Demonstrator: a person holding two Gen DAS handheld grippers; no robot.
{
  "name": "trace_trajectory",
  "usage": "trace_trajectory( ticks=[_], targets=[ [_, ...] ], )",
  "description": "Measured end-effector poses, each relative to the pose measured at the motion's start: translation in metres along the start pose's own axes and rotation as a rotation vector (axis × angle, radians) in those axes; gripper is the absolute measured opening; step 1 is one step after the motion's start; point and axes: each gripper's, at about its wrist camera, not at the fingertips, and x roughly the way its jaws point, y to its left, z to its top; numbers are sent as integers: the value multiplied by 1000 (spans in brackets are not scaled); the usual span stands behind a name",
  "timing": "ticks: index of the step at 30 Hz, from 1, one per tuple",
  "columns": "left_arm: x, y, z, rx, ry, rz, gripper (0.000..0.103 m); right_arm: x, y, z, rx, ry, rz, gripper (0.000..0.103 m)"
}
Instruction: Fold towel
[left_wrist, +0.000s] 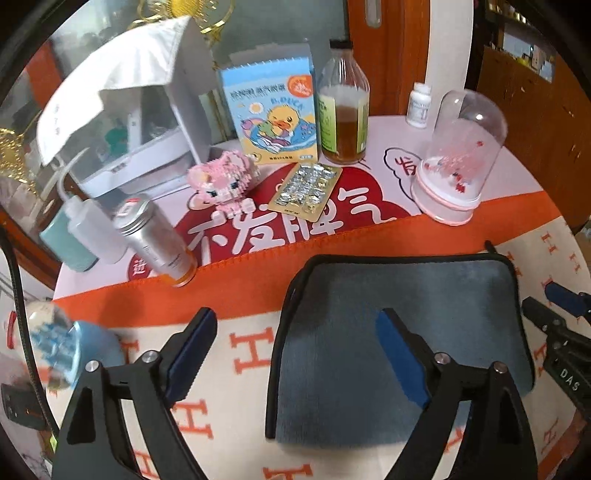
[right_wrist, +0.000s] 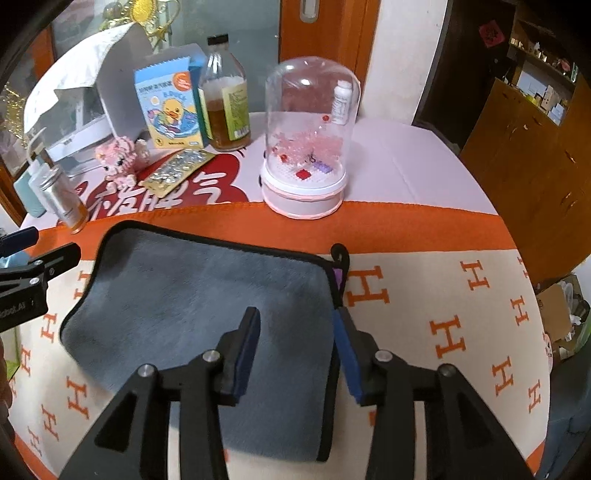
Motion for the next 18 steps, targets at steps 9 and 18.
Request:
trace_trajectory(
  ticks=[9, 18],
  targets=[
    [-66, 15, -36, -70, -54, -20, 101, -55, 14, -26, 9, -23, 23, 42],
    [-135, 27, -78, -122, -107, 0, 102, -111, 31, -55, 17, -55, 43, 42]
  ],
)
